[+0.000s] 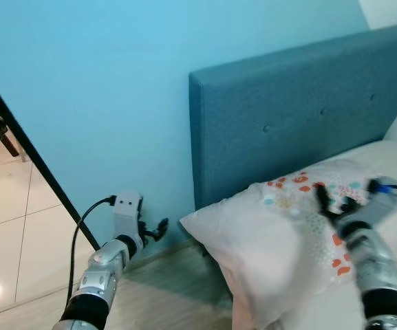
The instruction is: Clean up the room
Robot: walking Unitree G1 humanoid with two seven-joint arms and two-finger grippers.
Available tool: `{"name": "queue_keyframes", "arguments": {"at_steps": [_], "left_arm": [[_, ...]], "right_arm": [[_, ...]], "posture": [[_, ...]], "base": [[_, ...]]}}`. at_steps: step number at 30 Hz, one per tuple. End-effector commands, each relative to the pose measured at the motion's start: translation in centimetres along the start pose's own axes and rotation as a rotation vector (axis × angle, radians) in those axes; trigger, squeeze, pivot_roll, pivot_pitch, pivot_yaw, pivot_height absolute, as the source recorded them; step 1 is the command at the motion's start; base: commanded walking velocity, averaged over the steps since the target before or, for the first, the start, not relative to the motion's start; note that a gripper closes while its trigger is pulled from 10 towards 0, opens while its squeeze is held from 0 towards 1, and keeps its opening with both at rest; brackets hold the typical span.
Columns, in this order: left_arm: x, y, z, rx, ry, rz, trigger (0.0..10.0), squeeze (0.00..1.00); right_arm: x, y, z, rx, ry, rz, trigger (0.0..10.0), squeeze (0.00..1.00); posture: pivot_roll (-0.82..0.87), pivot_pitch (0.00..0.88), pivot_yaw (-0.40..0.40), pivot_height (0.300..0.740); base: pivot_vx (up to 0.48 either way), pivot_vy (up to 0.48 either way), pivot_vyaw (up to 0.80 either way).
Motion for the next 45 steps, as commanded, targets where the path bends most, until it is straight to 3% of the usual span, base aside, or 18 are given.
{"name": "queue_keyframes", "arguments": {"at_steps": [1,4,6,9,10,14,17,19,25,32,45], "left_arm": [[0.1,0.3,0.1,-0.025,-0.012,0.005,10.0,0.00],[0.1,0.4,-0.1,-0.025,-0.010,0.011,10.0,0.00],[-0.2,1.4,-0.7,-0.036,0.000,0.066,10.0,0.00],[-0.3,2.0,-1.0,-0.041,0.004,0.097,10.0,0.00],[-1.1,3.5,-1.9,-0.030,0.022,0.180,10.0,0.00],[-2.0,5.2,-2.6,-0.038,0.032,0.271,10.0,0.00],[-2.2,5.7,-2.6,-0.045,0.027,0.294,10.0,0.00],[-2.7,6.4,-2.4,-0.047,0.008,0.307,10.0,0.00],[-2.7,6.6,-1.6,-0.040,-0.025,0.300,10.0,0.00],[-2.4,5.8,-0.6,0.037,-0.059,0.223,10.0,0.00],[-2.6,5.1,-0.9,0.075,-0.056,0.175,10.0,0.00]], "right_arm": [[0.0,1.9,-0.9,-0.036,0.055,0.098,10.0,0.00],[0.1,3.1,-1.7,-0.079,0.101,0.167,10.0,0.00],[-0.2,5.0,-4.1,-0.201,0.235,0.298,10.0,0.00],[-0.4,5.7,-4.8,-0.234,0.277,0.347,10.0,0.00],[-0.8,7.5,-5.5,-0.259,0.326,0.444,10.0,0.00],[-1.1,9.2,-6.6,-0.294,0.391,0.522,10.0,0.00],[-1.3,9.8,-7.1,-0.307,0.426,0.549,10.0,0.00],[-2.3,11.3,-9.8,-0.358,0.573,0.634,10.0,0.00],[-2.3,12.6,-10.5,-0.339,0.597,0.671,10.0,0.00],[-2.1,13.9,-10.6,-0.300,0.595,0.691,10.0,0.00],[-1.9,14.3,-11.3,-0.324,0.592,0.657,10.0,0.00]], "posture": [[0.01,0.000,0.009,0.699],[0.01,0.000,-0.002,0.694],[0.02,0.000,-0.015,0.684],[0.02,0.000,-0.019,0.679],[0.03,0.000,-0.026,0.669],[0.03,0.000,-0.028,0.654],[0.03,0.000,-0.028,0.649],[0.05,0.000,-0.037,0.634],[0.06,0.018,-0.037,0.614],[0.09,0.065,-0.044,0.581],[0.10,0.097,-0.041,0.581]], "base": [[0.000,0.000,0.00],[0.000,0.000,0.00],[0.000,0.000,0.00],[0.000,0.000,0.00],[0.000,0.000,0.00],[0.000,0.000,0.00],[0.000,0.000,0.00],[0.000,0.000,0.00],[0.000,0.000,0.00],[0.000,0.000,0.00],[0.000,0.000,0.00]]}}
Point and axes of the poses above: a point about 5 cm out from each wrist's last joint towards the gripper, its own x axis pointing out of the wrist towards the gripper, its own z axis along the axis of the wrist's last joint, y = z × x, the point moved 2 cm from there along x, pointing out of the wrist towards the gripper, and after that the axes turned 12 degrees about -x, right-handed, at the moved point
